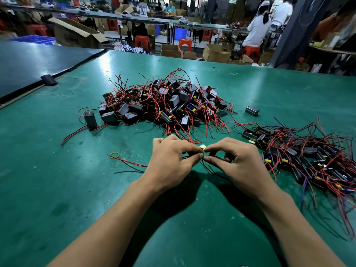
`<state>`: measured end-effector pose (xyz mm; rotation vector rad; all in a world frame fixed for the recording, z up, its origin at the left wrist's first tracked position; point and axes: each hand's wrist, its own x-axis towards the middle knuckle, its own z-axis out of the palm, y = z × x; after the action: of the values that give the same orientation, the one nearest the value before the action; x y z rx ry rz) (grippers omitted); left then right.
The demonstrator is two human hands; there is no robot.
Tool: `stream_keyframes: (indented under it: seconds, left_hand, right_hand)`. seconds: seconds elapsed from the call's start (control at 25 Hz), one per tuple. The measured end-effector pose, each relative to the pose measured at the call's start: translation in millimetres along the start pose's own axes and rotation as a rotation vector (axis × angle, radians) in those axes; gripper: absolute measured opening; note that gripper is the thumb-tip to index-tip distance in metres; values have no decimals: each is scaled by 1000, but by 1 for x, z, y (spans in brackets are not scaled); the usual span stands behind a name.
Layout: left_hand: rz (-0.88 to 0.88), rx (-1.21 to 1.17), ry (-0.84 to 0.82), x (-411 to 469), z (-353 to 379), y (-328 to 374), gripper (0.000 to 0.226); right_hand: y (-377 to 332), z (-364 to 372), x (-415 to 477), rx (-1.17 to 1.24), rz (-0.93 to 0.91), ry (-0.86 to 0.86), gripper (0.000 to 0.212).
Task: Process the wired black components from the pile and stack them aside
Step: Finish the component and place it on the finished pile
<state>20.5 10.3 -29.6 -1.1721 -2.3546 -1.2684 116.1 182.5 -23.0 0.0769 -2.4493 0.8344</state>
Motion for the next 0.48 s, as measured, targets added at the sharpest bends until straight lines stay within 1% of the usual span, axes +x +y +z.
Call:
stream_keyframes:
  seconds: [0.16,0.32,0.4,0.48]
  left_hand:
    - [7,27,-23,-1,-1,0,8]
    - [42,74,-37,-1,-3,1,9]
    - [68,87,-25,-2,-3,3,12]
    - [78,87,3,-2,-2,5,14]
  right_hand:
    - [1,0,0,-16,-31,5,15]
    - [-3,-2,1,14,16,11,9]
    - [-5,-1,1,113,135,3,6]
    - [-7,-1,2,301,326,-53,8]
